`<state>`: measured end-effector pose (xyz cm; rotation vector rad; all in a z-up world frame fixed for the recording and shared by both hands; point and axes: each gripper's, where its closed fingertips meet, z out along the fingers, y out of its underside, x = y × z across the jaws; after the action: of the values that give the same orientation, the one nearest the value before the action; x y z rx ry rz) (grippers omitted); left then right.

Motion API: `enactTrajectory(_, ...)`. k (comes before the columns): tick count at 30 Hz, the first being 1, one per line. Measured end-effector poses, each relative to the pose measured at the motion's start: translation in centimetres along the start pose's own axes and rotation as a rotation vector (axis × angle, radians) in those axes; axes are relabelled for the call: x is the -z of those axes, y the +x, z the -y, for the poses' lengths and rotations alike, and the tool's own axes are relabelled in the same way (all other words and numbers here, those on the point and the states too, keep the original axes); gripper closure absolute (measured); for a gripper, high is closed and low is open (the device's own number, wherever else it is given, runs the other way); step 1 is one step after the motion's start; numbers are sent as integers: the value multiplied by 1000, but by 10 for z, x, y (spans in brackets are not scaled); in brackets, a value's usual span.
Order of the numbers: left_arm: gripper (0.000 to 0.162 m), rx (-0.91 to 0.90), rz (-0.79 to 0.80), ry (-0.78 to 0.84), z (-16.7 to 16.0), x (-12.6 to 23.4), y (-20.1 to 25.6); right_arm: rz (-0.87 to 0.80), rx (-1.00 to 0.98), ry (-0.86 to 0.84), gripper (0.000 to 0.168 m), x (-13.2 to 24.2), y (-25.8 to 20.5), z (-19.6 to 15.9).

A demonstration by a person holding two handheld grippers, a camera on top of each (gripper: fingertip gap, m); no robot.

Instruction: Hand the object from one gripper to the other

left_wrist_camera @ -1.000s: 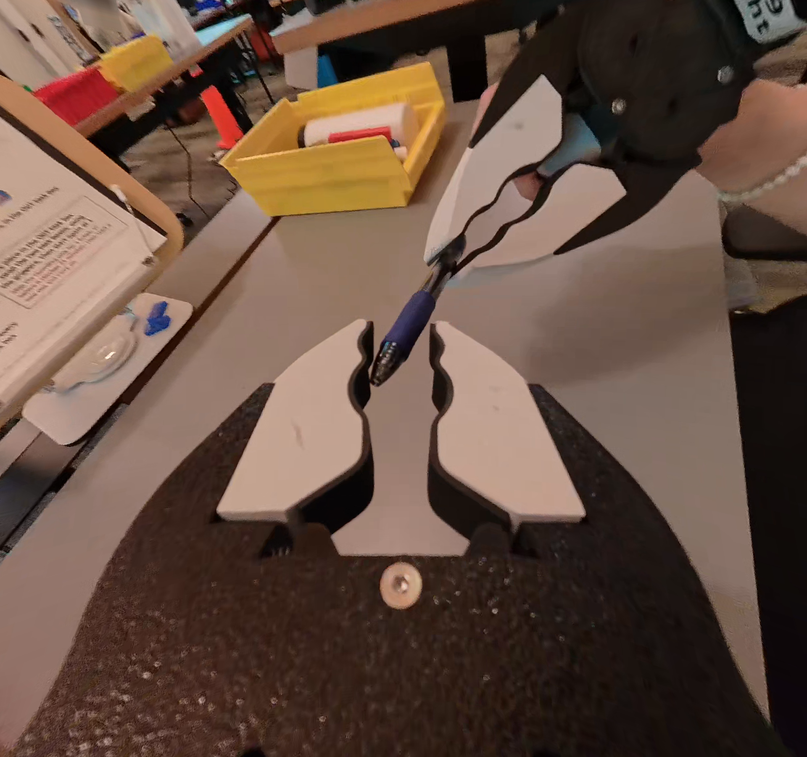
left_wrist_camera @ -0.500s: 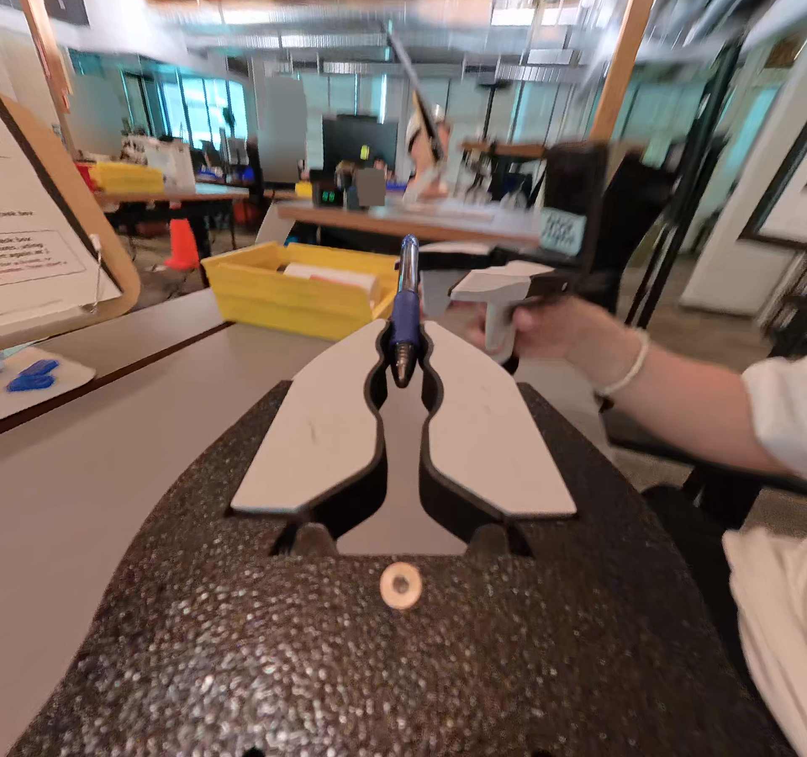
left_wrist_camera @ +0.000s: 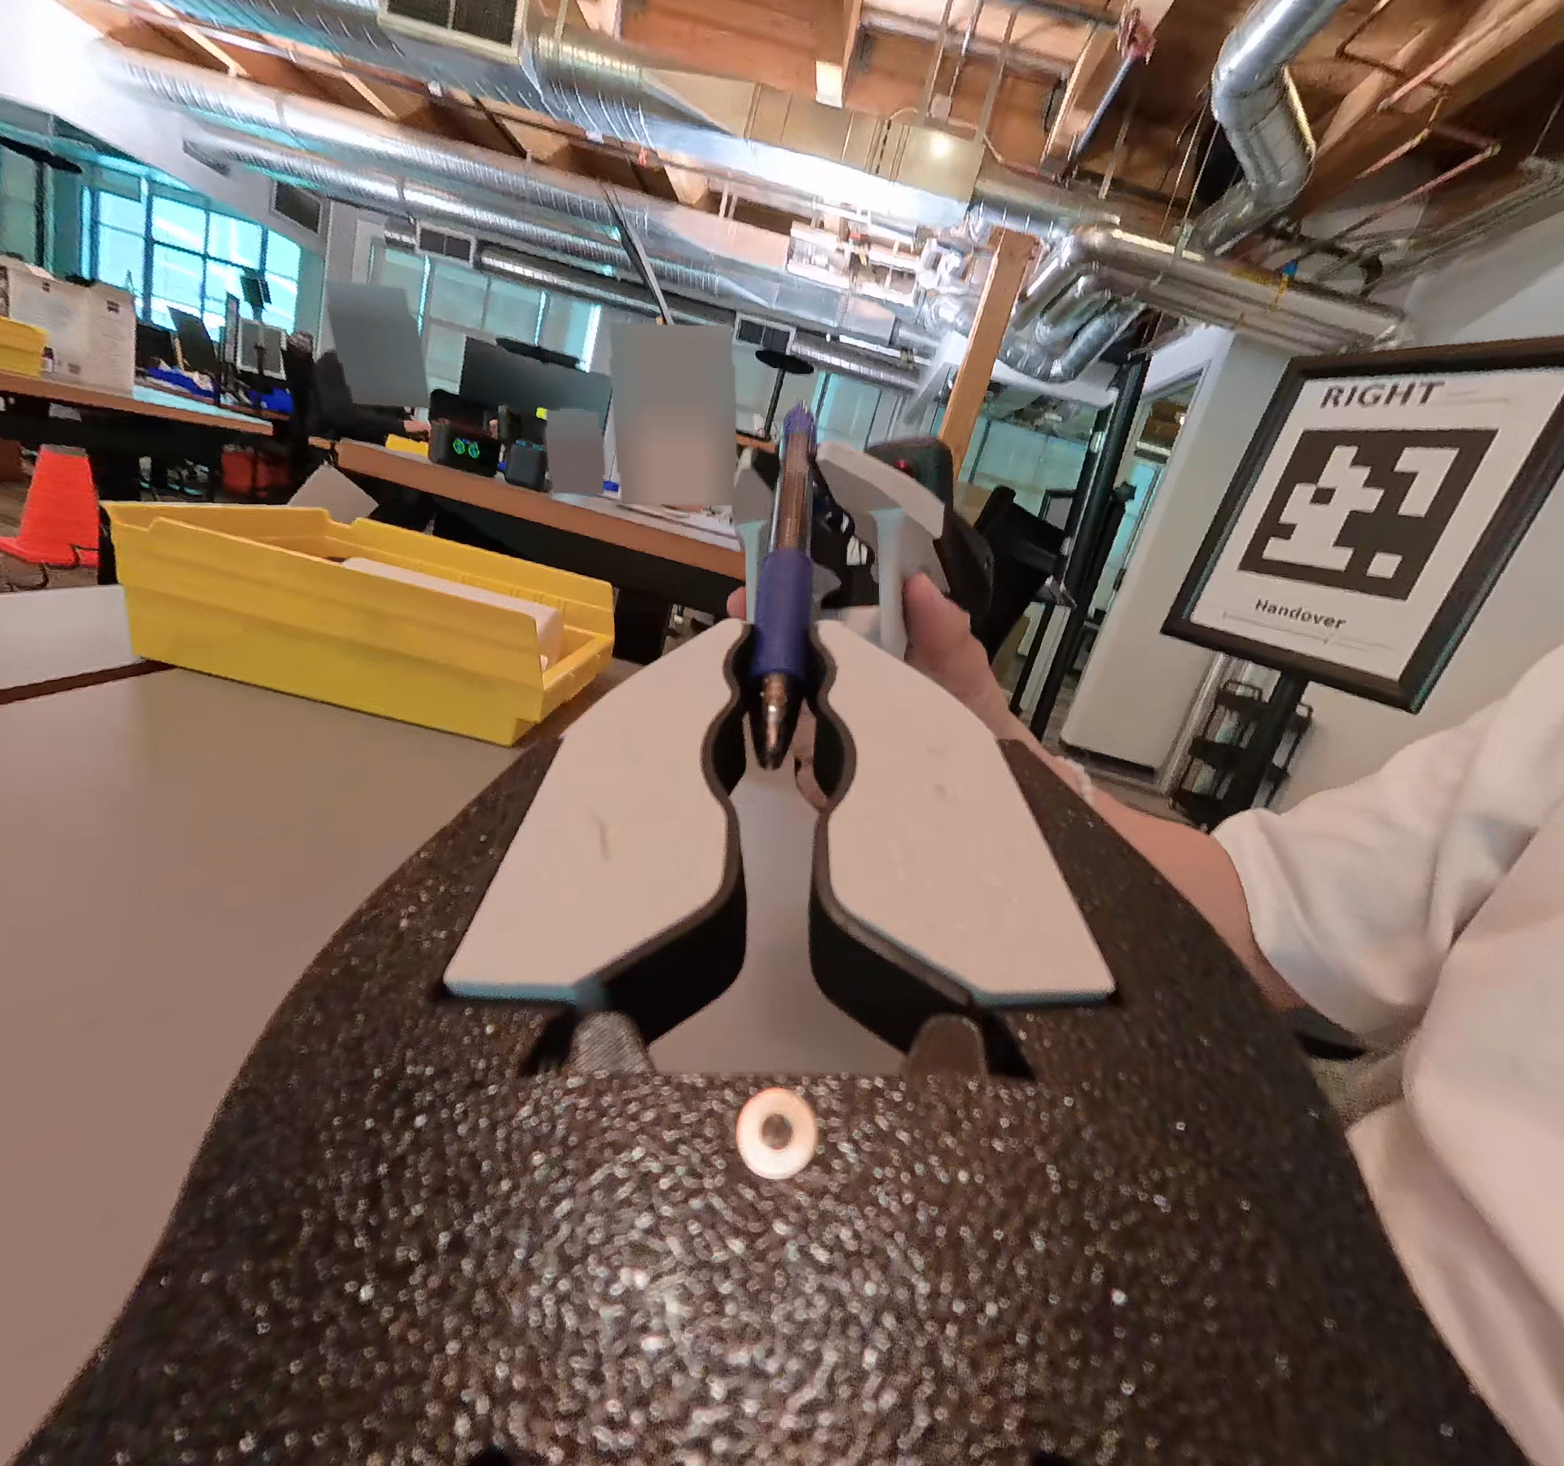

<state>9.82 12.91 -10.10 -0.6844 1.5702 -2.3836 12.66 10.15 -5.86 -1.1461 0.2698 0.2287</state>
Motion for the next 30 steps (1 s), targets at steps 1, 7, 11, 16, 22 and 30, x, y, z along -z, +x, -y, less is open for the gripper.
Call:
enactTrajectory(1, 152, -1, -3, -22, -4, -1, 0, 9, 5, -16, 154, 0, -1, 0)
enactTrajectory(7, 120, -254, 156, -346, -37, 4, -19, -70, 267, -201, 159, 2, 0, -8)
enactTrajectory(11, 121, -478, 246, -402, -20, 4, -13, -176, 496, -369, 159, 4, 10, -22)
enactTrajectory(16, 135, -509, 294, -269, 13, -12, 11, -238, 782, -530, 159, 0, 14, -46)
enactTrajectory(22, 149, -524, 379, -329, 3, -15, 3, -233, 880, -568, 159, -8, 4, -61)
enactTrajectory(30, 150, -381, 324, -250, 10, -13, 6, -181, 849, -542, 150, -7, -1, -61)
